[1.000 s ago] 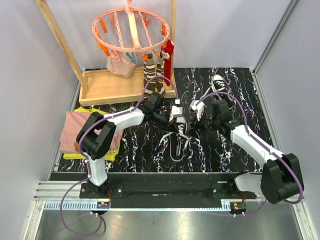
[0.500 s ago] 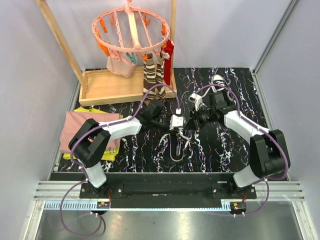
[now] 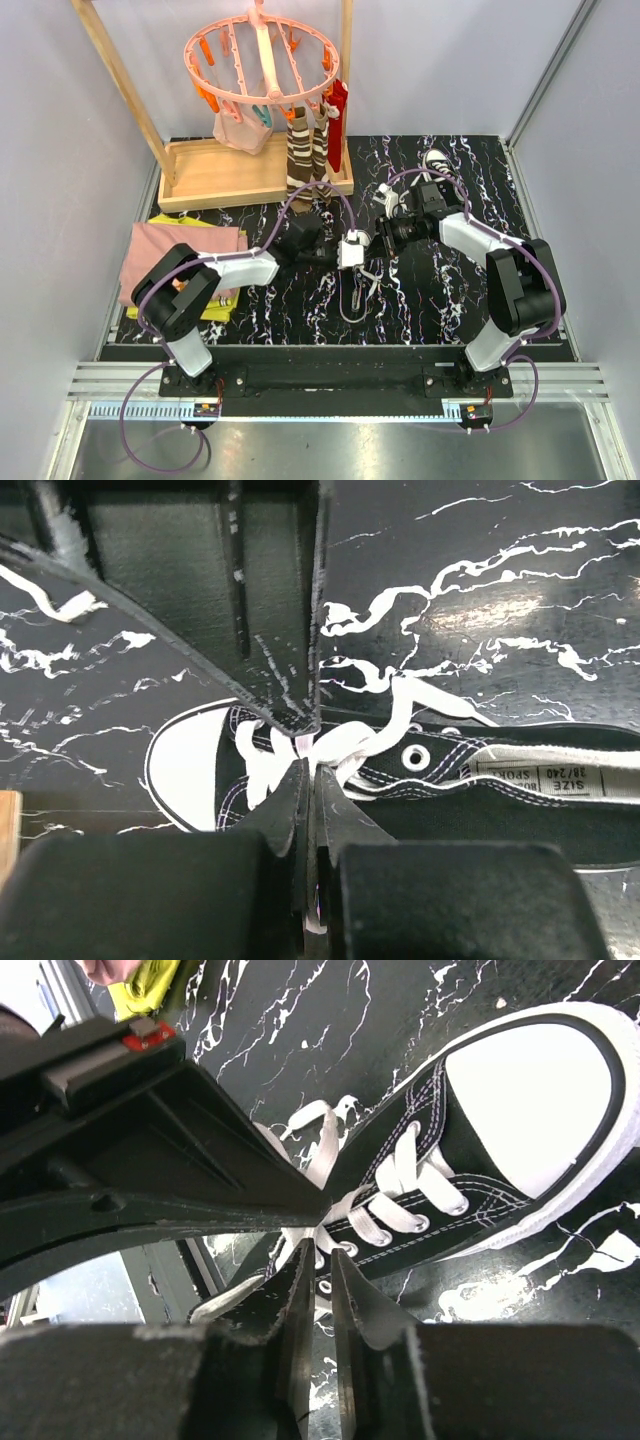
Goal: Tie the shoes
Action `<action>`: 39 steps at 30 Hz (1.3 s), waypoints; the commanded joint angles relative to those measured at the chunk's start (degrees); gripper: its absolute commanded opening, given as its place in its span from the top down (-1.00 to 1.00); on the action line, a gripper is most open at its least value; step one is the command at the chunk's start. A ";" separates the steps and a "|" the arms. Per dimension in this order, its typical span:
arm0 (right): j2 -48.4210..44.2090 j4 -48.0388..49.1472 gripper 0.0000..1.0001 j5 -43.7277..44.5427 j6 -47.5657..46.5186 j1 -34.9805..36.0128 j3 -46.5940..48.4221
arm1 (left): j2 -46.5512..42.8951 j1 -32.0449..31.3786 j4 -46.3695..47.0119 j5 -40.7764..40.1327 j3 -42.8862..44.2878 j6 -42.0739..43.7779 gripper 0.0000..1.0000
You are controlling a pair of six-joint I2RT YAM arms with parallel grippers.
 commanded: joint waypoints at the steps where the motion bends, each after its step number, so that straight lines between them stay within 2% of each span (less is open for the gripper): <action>1: -0.69 0.63 0.56 -2.41 1.74 -0.19 1.14 | -3.32 -1.29 13.78 -5.26 -3.67 1.41 1.00; 6: -1.39 0.54 0.52 -3.55 2.18 -0.10 -0.18 | -2.79 -3.40 24.15 -10.98 -8.50 0.70 1.00; 10: -2.10 0.62 0.49 -3.29 2.18 -0.10 -1.50 | -2.26 -4.02 28.82 -13.61 -9.82 -1.66 1.00; 14: -2.19 0.80 0.74 -3.38 2.44 -0.19 -2.29 | -1.65 -4.54 33.57 -17.40 -10.35 -4.74 1.00; 22: -2.45 2.29 0.70 -3.38 3.23 -0.10 -2.91 | -0.68 -5.69 36.92 -17.94 -11.41 -8.26 1.00; 32: -8.33 1.16 0.45 -3.64 2.09 -2.82 -5.90 | 0.02 -6.39 39.82 -17.84 -13.69 -9.67 1.00; 35: -8.17 0.71 0.34 -4.95 1.74 -4.57 -5.37 | 0.02 -6.57 39.65 -17.49 -13.69 -9.23 1.00; 39: -5.88 0.62 0.32 -5.66 2.00 -4.85 -3.27 | 0.29 -6.57 39.38 -17.14 -13.61 -7.91 1.00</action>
